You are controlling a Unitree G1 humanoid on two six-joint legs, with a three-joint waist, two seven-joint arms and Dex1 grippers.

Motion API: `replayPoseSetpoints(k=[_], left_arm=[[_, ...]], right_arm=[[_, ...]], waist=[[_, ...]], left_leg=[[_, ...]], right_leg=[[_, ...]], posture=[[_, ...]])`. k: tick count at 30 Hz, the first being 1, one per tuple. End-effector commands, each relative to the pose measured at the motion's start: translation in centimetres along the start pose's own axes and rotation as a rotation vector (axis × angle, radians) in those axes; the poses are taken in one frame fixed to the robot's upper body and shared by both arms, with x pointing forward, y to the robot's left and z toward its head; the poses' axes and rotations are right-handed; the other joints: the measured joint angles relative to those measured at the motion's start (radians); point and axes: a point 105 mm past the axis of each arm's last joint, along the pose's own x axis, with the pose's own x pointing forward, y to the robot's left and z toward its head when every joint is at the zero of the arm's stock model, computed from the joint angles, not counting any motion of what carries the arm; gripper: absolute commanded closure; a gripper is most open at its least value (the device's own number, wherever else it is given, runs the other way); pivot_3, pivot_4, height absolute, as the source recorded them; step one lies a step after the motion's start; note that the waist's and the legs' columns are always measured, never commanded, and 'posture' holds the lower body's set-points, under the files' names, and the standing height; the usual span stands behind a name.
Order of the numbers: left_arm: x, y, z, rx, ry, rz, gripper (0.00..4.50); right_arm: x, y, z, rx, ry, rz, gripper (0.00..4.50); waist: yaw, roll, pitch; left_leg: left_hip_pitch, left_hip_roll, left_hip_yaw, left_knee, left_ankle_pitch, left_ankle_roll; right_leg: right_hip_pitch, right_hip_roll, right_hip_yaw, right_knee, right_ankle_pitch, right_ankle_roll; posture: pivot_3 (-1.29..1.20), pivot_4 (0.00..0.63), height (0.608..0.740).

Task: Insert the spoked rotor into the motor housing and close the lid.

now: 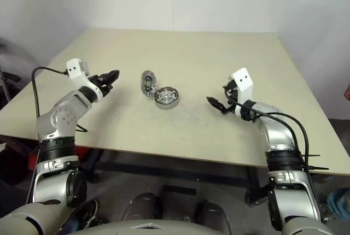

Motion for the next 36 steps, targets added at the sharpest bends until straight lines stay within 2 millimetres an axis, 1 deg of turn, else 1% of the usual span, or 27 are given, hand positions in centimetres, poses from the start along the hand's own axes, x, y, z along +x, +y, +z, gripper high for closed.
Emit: replayPoseSetpoints(k=[1, 5, 7, 9, 14, 16, 18, 21, 23, 26, 31, 34, 36], left_arm=[[1.1, -0.9, 1.0, 0.053, -0.028, -0.034, 2.26], [2.9, -0.4, -0.7, -0.004, 0.000, -0.014, 2.26], [3.6, -0.3, -1.4, -0.020, 0.016, -0.008, 2.26], [4.3, -0.6, -2.1, -0.016, 0.030, -0.012, 2.26], [6.0, -3.5, -2.8, -0.002, 0.056, -0.104, 2.26], [6.4, -4.5, -2.9, -0.002, 0.058, -0.137, 2.26], [6.7, -6.4, -3.1, 0.001, 0.067, -0.203, 2.26], [6.9, -8.1, -3.6, 0.009, 0.083, -0.265, 2.26], [7.0, -8.8, -3.8, 0.018, 0.094, -0.287, 2.26], [7.1, -9.2, -3.7, 0.026, 0.097, -0.300, 2.26], [7.5, -9.9, -2.6, 0.066, 0.106, -0.314, 2.26], [7.5, -10.6, -2.8, 0.072, 0.126, -0.340, 2.26], [7.5, -11.1, -3.4, 0.073, 0.154, -0.356, 2.26]], right_arm=[[0.1, -0.6, 2.6, -0.031, -0.085, -0.026, 0.00], [0.1, -1.0, 3.8, -0.050, -0.113, -0.062, 0.00], [0.1, -1.1, 4.0, -0.055, -0.115, -0.064, 0.00], [0.0, -1.1, 4.2, -0.060, -0.116, -0.069, 0.00], [-0.1, -1.2, 4.6, -0.071, -0.128, -0.083, 0.00], [-0.1, -1.1, 4.6, -0.071, -0.129, -0.084, 0.00], [-0.1, -1.1, 4.4, -0.070, -0.127, -0.090, 0.00], [-0.2, -1.1, 4.2, -0.066, -0.127, -0.100, 0.00], [-0.2, -1.1, 4.2, -0.066, -0.128, -0.107, 0.00], [-0.2, -1.2, 4.2, -0.063, -0.132, -0.118, 0.00], [-0.2, -1.9, 4.4, -0.058, -0.141, -0.162, 0.00], [-0.2, -2.0, 4.6, -0.055, -0.148, -0.174, 0.00], [-0.2, -2.1, 4.8, -0.054, -0.154, -0.181, 0.00]], waist=[[-0.001, 0.000, 0.000], [-0.002, 0.000, 0.000], [0.000, 0.000, 0.000], [0.001, 0.000, 0.000], [0.004, 0.000, 0.000], [0.004, 0.000, 0.000], [0.003, 0.000, 0.000], [0.004, 0.000, 0.000], [0.004, 0.000, 0.000], [0.003, 0.000, 0.000], [0.004, 0.000, 0.000], [0.004, 0.000, 0.000], [0.003, 0.000, 0.000]], left_leg=[[0.000, 0.000, 0.000, 0.000, 0.000, -0.001], [0.002, 0.000, 0.000, -0.001, 0.001, -0.003], [0.003, 0.000, 0.000, -0.001, 0.001, -0.003], [0.002, -0.001, 0.000, -0.001, 0.001, -0.002], [-0.003, -0.001, -0.001, -0.001, 0.002, 0.000], [-0.005, -0.001, -0.001, -0.001, 0.002, 0.002], [-0.006, -0.002, -0.001, -0.001, 0.002, 0.002], [-0.006, -0.002, 0.000, -0.001, 0.002, 0.002], [-0.006, -0.003, 0.000, -0.001, 0.002, 0.002], [-0.005, -0.002, 0.000, -0.001, 0.002, 0.002], [-0.005, -0.002, 0.000, -0.001, 0.002, 0.002], [-0.004, -0.003, 0.000, -0.001, 0.002, 0.002], [-0.004, -0.003, 0.000, -0.001, 0.002, 0.002]], right_leg=[[0.000, 0.000, 0.000, 0.000, 0.000, 0.000], [0.001, 0.000, 0.000, 0.000, 0.000, 0.000], [0.002, 0.000, 0.000, 0.000, 0.000, 0.001], [0.002, 0.000, 0.000, -0.001, 0.001, 0.002], [-0.001, -0.001, -0.001, -0.003, 0.001, 0.003], [-0.002, -0.001, -0.001, -0.004, 0.001, 0.003], [-0.003, -0.002, -0.001, -0.003, 0.001, 0.003], [-0.003, -0.003, -0.001, -0.003, 0.001, 0.003], [-0.002, -0.003, -0.001, -0.003, 0.001, 0.003], [-0.002, -0.003, -0.001, -0.003, 0.001, 0.003], [-0.002, -0.003, -0.001, -0.003, 0.001, 0.003], [-0.002, -0.003, -0.001, -0.003, 0.001, 0.003], [-0.002, -0.004, -0.001, -0.003, 0.001, 0.003]], posture=[[0.00, 0.000, 0.740], [0.00, 0.000, 0.740], [0.00, 0.000, 0.740], [0.00, 0.000, 0.740], [0.00, 0.000, 0.740], [0.00, 0.000, 0.740], [0.00, 0.000, 0.740], [0.00, 0.000, 0.740], [0.00, 0.000, 0.740], [0.00, 0.000, 0.740], [0.00, 0.000, 0.740], [0.00, 0.000, 0.740], [0.00, 0.000, 0.740]])
